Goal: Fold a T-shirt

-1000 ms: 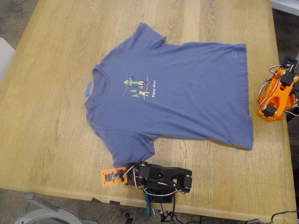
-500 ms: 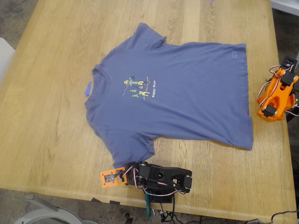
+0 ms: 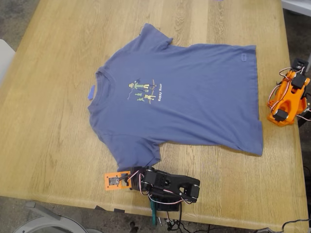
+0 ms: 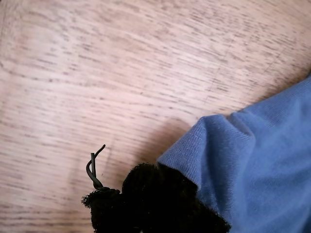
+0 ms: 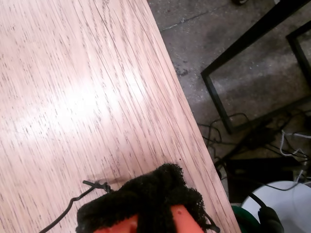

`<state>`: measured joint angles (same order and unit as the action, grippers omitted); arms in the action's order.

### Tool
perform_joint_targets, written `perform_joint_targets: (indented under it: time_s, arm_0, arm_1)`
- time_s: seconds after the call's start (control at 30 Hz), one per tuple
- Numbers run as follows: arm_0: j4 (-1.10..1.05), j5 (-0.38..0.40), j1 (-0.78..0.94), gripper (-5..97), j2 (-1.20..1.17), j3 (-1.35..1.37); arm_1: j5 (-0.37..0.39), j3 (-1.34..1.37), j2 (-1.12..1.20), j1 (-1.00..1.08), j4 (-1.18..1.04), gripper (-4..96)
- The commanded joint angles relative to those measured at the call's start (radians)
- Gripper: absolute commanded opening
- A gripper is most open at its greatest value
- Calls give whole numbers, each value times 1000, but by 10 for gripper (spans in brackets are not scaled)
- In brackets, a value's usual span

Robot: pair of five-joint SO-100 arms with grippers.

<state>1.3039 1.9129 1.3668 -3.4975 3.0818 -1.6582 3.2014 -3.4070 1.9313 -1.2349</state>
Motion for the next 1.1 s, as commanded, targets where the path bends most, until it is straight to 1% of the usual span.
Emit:
perform_joint_targets:
  time_s: [0.0, 0.1, 0.13, 0.17, 0.2, 0.27, 0.37, 0.5, 0.57, 0.67, 0.8, 0.93, 1.07]
  arm_0:
    - [-49, -52, 6, 2, -114, -15]
    - [-140, -77, 12, 44, -114, -15]
    - [-176, -98, 12, 66, -114, -21]
    - [-216, -103, 12, 98, -114, -26]
    - [-278, -64, 9, 120, -114, -26]
    - [-356, -38, -2, 186, -114, -40]
    - [-356, -43, -15, 250, -114, -87]
    - [-354, -46, -52, 374, -114, -138]
    - [-339, -46, -69, 419, -112, -166]
    - [-287, -54, -115, 450, -112, -212]
    - [-207, -71, -184, 494, -110, -287]
    - [-149, -94, -210, 508, -49, -388]
    - [-133, -106, -229, 508, 95, -537]
  arm_1:
    - [2, 63, 0, -21, 91, 2]
    - [-6, 32, 0, -46, 201, 44]
    - [-3, 6, 0, -72, 199, 63]
    - [5, -25, 0, -100, 187, 68]
    - [9, -55, 0, -126, 183, 72]
    - [5, -106, 0, -179, 186, 78]
    - [-8, -187, 0, -247, 196, 88]
    - [-34, -290, 0, -284, 213, 187]
    - [-11, -321, 0, -298, 250, 217]
    - [26, -357, 0, -307, 336, 272]
    - [54, -454, 0, -360, 301, 323]
    - [44, -549, 0, -515, 242, 335]
    - [32, -620, 2, -681, 183, 340]
